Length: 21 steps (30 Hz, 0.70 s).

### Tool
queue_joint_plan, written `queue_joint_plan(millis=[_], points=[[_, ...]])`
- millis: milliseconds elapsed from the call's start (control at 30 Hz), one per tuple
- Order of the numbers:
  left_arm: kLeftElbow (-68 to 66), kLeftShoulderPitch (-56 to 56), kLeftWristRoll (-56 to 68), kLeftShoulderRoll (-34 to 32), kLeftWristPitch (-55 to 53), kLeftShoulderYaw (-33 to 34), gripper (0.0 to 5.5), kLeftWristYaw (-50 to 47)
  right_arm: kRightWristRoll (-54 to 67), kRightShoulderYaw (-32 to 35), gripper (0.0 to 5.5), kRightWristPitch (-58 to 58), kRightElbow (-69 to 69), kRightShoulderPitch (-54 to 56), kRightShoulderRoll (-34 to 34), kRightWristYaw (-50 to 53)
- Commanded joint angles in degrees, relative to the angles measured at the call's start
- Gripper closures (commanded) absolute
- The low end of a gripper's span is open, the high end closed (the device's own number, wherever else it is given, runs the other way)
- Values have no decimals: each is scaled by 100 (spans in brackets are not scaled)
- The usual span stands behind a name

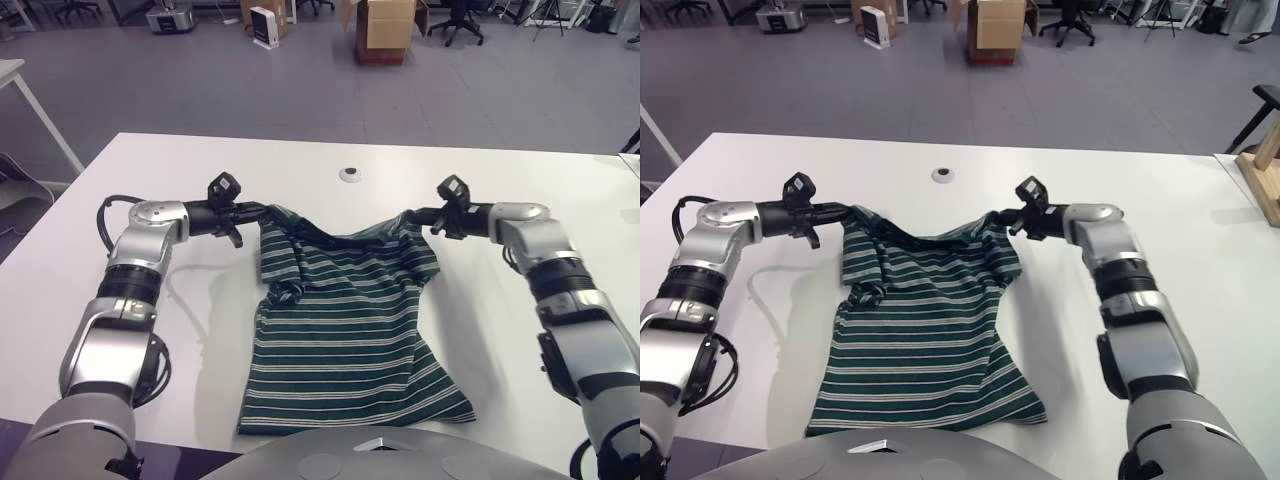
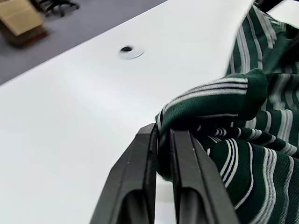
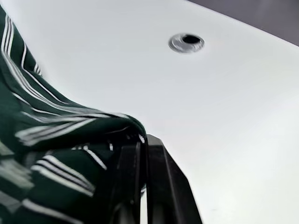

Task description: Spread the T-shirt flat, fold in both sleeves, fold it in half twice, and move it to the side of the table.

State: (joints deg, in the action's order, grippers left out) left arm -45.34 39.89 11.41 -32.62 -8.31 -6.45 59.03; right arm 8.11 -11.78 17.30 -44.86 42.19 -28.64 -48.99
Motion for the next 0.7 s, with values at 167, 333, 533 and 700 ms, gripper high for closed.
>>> queue_joint_plan(millis=[167, 333, 533, 700], points=[[-1537, 524, -70, 202, 429, 730, 377, -1055, -1411, -179, 457, -2045, -1624, 777, 218, 1840], [1932, -993, 396, 68, -839, 526, 290, -525, -1290, 43, 364, -2343, -633, 284, -181, 1259], [3617, -2394, -283, -396, -1389, -295, 221, -503, -757, 224, 363, -1714, 1634, -843, -225, 544], [2499, -2131, -1118, -180, -1016, -713, 221, -1153, -856, -166, 363, -1256, 2937, -1571, -166, 217]])
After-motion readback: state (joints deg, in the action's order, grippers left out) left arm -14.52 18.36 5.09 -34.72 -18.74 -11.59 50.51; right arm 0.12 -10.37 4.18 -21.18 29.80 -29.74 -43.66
